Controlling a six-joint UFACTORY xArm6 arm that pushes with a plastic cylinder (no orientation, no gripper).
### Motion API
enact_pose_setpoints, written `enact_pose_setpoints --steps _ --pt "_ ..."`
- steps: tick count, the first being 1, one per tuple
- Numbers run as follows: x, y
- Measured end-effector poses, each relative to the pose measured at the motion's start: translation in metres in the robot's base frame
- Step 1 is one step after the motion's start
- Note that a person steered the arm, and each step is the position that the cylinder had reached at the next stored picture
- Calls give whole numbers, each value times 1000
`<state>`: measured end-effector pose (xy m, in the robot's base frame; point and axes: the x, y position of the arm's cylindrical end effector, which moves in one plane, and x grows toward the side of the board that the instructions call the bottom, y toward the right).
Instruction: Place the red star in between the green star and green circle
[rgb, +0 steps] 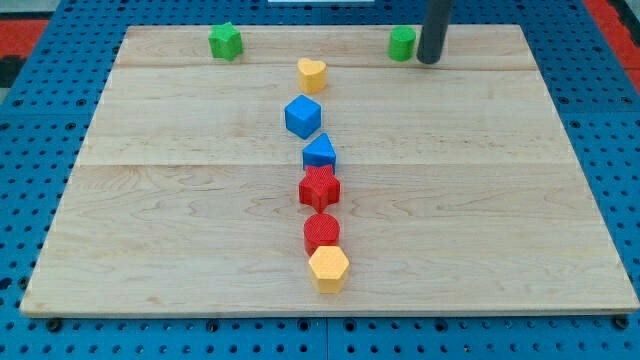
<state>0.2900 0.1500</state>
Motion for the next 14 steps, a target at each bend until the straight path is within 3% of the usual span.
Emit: enact_pose_setpoints --steps 2,3,5,7,9,10,11,12,14 --pt "195 -29" --pt "205 -108" --pt "193 -237" --pt "233 -231" --pt "195 -280" --pt "153 -296" --pt "139 -304" --pt "185 -313" --pt "121 -304"
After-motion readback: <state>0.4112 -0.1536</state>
